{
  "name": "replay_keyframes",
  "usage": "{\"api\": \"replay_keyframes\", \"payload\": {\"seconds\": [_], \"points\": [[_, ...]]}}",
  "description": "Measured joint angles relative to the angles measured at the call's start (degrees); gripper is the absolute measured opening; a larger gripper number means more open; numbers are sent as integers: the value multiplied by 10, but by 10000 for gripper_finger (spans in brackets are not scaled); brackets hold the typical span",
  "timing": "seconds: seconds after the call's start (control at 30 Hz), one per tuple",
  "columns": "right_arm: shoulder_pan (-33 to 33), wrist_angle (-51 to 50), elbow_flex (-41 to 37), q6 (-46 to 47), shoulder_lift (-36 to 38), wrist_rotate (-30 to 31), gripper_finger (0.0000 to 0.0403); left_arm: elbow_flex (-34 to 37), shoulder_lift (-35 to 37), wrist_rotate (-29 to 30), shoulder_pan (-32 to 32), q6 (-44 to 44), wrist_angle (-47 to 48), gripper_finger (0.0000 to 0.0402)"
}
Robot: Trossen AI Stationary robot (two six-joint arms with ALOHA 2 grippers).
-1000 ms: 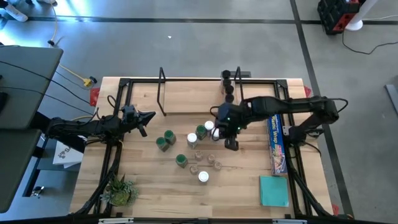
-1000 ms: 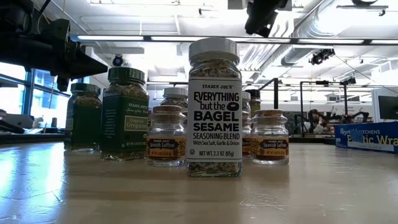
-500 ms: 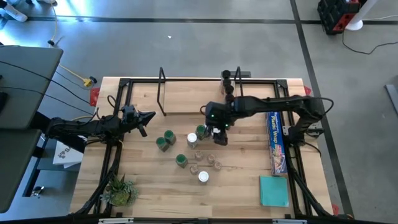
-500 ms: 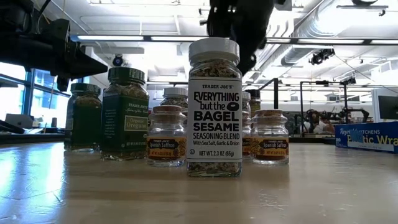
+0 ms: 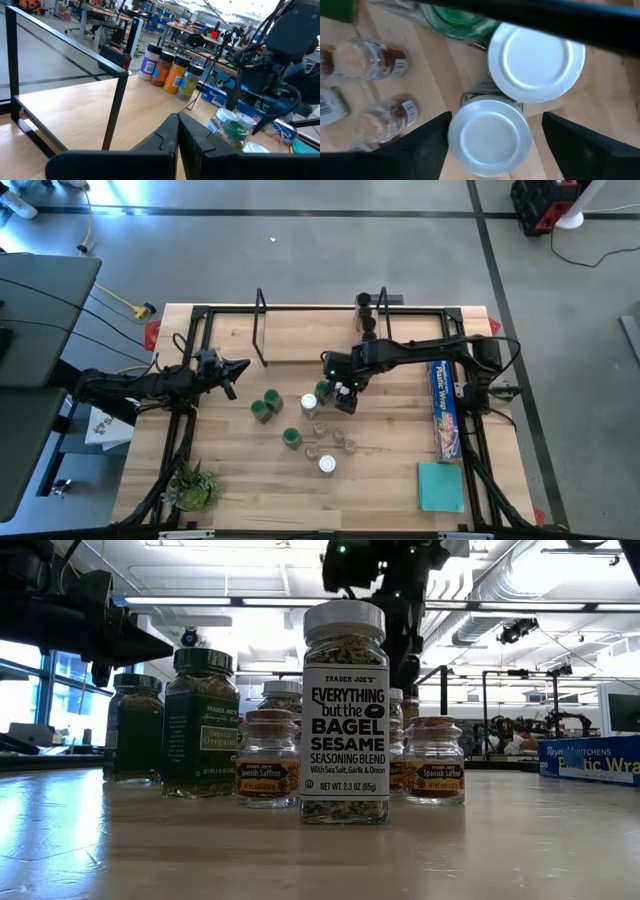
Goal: Shelf spices
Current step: Put the middle right white seasoning bottle on the shelf
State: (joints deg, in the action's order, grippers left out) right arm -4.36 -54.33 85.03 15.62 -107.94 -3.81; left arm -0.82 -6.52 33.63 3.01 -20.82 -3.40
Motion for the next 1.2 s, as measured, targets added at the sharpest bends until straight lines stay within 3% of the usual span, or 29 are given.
{"api": "replay_keyframes", "payload": {"seconds": [0.23,0.57,0.67,0.83,1.03,1.2], "points": [[5,-28,0,-42,0,-16,191,0,0,0,0,0,0,5],[56,-106,1,-290,7,-10,191,0,0,0,0,0,0,5],[66,-108,0,-325,7,-10,208,0,0,0,0,0,0,5],[70,-107,0,-304,7,-9,233,0,0,0,0,0,0,5],[58,-120,0,-209,7,-32,236,0,0,0,0,0,0,5],[46,-117,0,-152,8,-48,196,0,0,0,0,0,0,5]]}}
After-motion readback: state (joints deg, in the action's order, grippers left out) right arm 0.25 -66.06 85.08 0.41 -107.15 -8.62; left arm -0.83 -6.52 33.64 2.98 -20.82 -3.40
